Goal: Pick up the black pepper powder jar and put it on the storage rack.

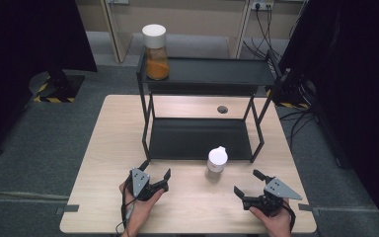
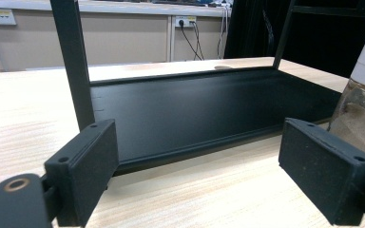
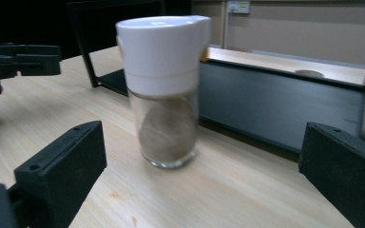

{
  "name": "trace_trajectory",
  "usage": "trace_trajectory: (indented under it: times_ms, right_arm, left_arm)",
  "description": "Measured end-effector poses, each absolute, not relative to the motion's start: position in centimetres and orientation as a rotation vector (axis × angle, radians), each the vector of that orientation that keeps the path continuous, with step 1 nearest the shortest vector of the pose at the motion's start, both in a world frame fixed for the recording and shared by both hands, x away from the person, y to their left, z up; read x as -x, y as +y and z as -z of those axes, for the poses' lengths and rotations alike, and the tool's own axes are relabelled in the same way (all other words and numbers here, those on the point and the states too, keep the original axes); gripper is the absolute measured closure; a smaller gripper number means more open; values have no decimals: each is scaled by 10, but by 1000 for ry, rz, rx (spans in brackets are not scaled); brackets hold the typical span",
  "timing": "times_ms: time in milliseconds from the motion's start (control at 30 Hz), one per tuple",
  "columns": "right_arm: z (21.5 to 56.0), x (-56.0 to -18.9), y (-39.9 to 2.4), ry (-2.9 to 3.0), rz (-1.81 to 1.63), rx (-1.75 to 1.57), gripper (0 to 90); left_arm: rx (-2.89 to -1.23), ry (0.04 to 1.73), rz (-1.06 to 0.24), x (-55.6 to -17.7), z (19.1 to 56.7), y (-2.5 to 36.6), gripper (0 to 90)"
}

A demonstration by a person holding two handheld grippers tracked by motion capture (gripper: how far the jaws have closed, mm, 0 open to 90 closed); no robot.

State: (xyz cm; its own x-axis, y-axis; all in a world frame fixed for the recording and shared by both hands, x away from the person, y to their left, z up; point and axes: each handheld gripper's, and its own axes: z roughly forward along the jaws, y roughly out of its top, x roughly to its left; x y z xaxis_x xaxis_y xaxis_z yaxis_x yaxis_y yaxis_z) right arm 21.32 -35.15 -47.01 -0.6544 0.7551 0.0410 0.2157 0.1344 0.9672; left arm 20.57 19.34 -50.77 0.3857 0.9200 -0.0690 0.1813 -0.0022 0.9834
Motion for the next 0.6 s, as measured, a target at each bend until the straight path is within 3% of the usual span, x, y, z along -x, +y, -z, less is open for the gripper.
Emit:
trace_trajectory:
  times_ms: [600]
  right_arm:
    - [458,-276,-322,2080,-1562,-813,108]
  left_arm:
    - [-1473,1048,-789,-206,508,194,126]
